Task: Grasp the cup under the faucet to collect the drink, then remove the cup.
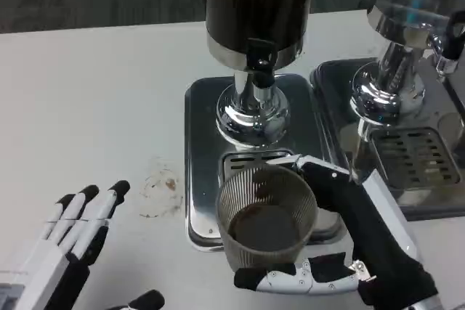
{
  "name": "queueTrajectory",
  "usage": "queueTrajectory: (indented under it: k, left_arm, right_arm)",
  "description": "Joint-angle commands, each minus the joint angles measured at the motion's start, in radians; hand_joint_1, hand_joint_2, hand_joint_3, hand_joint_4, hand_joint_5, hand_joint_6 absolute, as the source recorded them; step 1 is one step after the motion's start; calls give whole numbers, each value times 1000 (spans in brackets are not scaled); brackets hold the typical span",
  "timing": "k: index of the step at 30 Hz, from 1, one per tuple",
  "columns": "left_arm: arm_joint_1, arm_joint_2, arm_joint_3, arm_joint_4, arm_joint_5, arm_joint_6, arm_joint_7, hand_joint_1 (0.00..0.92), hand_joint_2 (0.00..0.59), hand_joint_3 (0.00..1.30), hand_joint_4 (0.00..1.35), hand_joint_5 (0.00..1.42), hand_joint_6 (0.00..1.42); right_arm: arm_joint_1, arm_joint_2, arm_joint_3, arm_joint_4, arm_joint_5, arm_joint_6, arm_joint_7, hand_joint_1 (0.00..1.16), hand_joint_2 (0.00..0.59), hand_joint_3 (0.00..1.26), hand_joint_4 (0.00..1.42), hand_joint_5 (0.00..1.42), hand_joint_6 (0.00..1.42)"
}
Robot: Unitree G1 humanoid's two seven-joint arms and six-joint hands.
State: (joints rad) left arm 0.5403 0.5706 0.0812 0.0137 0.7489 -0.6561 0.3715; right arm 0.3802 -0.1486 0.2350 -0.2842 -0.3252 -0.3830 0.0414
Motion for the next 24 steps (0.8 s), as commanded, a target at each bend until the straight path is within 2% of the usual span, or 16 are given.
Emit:
queueTrajectory:
  k: [1, 24]
  left_arm:
    - [6, -10, -8, -10, -9, 13, -8, 0, 159, 0, 0, 0, 0]
    - [-4, -2, -15, -18, -15, 18, -14, 0, 165, 0, 0, 0, 0]
  right_arm:
    - [1, 12, -4, -44, 10, -4, -14, 1014, 57, 768, 852, 870, 890]
    - [-9, 17, -3, -49, 21, 19, -11, 1014, 57, 782, 853, 881, 905]
